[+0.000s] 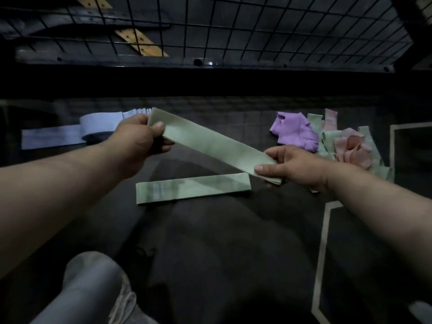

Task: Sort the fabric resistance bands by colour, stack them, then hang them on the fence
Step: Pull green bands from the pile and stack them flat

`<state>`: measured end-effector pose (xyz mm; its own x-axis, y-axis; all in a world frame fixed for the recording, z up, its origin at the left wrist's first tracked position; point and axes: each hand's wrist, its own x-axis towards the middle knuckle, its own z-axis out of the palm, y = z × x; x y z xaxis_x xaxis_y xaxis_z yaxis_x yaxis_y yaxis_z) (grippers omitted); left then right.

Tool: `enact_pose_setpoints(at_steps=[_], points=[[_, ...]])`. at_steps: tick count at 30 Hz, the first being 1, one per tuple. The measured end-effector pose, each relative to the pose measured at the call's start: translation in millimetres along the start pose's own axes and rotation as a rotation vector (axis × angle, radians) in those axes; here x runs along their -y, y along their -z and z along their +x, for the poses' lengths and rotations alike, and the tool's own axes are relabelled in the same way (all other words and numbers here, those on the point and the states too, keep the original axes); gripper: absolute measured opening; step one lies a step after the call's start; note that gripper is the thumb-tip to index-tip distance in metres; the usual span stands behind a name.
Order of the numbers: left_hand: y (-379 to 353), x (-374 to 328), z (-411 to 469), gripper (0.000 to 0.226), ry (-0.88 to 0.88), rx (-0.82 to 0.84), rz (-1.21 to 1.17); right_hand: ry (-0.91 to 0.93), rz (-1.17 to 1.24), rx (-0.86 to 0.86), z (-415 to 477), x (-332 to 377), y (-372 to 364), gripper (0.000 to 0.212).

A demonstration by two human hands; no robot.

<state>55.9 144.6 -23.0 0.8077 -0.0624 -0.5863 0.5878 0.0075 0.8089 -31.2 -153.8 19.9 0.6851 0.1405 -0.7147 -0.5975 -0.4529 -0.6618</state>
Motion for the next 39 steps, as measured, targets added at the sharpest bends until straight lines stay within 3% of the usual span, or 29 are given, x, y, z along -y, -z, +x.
enact_pose_setpoints(at_steps=[9,18,24,33,39], points=[[26,27,-15,0.028,0.133,-0.061,-0.072,0.016,0.096,-0.174,11,-1,-15,0.033],[29,37,-13,0.011,0.243,-0.122,-0.214,0.038,0.276,-0.229,14,-11,-25,0.038],[32,38,-12,0.011,0.277,-0.114,-0.256,0.020,0.511,-0.280,15,-15,-29,0.015],[17,26,-30,0.021,0.272,0.297,-0.420,0.043,0.636,-0.343,23,-14,-31,0.011],[-1,19,-32,0.015,0.231,0.356,-0.458,0.084,0.638,-0.378,24,-2,-34,0.016]])
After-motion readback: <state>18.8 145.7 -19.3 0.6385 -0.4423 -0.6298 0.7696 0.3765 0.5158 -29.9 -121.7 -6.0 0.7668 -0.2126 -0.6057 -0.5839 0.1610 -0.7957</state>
